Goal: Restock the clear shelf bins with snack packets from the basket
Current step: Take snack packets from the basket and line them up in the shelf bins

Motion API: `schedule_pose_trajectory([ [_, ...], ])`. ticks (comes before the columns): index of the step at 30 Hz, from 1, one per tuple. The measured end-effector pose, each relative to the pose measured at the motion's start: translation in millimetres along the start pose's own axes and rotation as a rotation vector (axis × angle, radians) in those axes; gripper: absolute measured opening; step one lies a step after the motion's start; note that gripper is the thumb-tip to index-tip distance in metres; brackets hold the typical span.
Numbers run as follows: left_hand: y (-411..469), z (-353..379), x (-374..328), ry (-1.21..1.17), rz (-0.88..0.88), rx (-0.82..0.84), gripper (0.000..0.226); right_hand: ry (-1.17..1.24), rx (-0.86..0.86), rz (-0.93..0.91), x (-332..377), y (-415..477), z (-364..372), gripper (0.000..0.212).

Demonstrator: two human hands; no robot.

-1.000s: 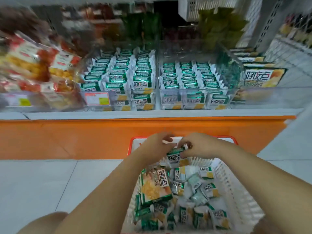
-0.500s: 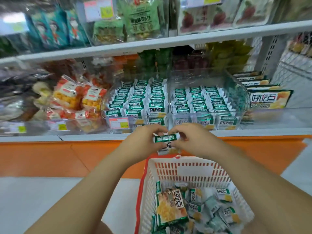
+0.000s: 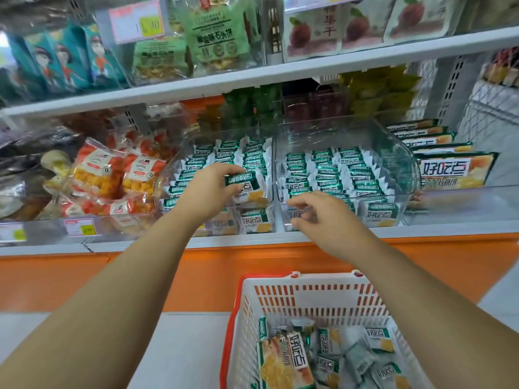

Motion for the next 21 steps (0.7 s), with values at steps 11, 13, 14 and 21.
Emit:
schedule_pose_trajectory([
  [11, 25, 22, 0, 0.024, -0.001, 0.028, 0.034, -0.017, -0.014, -0.002, -11, 1, -6, 0.031],
  [13, 25, 28, 0, -0.005, 0.024, -0.018, 0.034, -0.021, -0.010, -0.005, -12, 1, -4, 0.030],
  [14, 22, 31, 2, -0.009, 0.040, -0.038, 0.033, -0.024, -0.007, -0.008, -12, 1, -3, 0.030],
  [21, 7, 50, 21, 0.208, 0.212, -0.102, 0.025, -0.068, 0.038, 0.000, -10, 0, 0, 0.029],
])
Point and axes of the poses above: each hand's wrist, its own y-axis towards the middle knuckle, its own z-axis out of the palm, x = y × z, the point moved 4 cm from there along y, towards the middle knuckle, and after that the axes turned 3 degrees about z, right-handed, at the moved point
